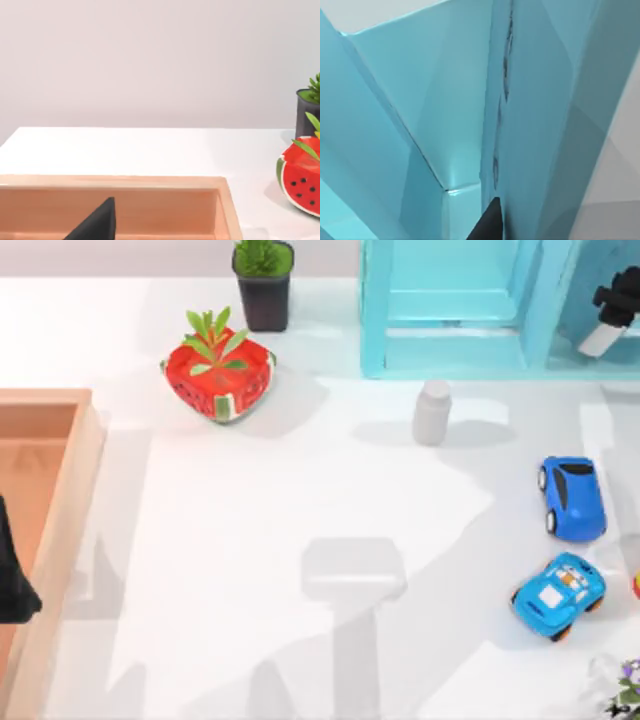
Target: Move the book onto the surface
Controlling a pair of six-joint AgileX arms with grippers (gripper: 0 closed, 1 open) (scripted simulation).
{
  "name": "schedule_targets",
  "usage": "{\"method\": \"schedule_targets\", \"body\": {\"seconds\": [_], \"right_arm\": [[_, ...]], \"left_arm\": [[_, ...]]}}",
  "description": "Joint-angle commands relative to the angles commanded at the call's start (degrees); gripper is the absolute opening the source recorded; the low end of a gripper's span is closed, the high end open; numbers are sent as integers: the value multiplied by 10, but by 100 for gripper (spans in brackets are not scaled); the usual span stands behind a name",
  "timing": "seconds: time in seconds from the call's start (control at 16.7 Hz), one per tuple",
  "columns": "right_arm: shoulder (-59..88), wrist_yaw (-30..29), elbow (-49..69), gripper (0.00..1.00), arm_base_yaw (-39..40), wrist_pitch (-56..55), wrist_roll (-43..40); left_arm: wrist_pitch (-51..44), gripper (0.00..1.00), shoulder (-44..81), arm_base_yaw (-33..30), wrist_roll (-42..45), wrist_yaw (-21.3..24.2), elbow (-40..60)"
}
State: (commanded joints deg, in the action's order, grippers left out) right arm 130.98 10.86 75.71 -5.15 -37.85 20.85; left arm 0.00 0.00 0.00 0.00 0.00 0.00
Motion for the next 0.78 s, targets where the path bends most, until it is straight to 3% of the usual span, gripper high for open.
{"method": "schedule_targets", "body": {"seconds": [0.48,0.54,0.78], "right_arm": [[0,0,0,0,0,0,0],[-23,-55,-36,0,11,-29,-21],[-54,-55,-68,0,12,9,-19]], "left_arm": [[0,100,0,0,0,0,0],[0,100,0,0,0,0,0],[0,100,0,0,0,0,0]]}}
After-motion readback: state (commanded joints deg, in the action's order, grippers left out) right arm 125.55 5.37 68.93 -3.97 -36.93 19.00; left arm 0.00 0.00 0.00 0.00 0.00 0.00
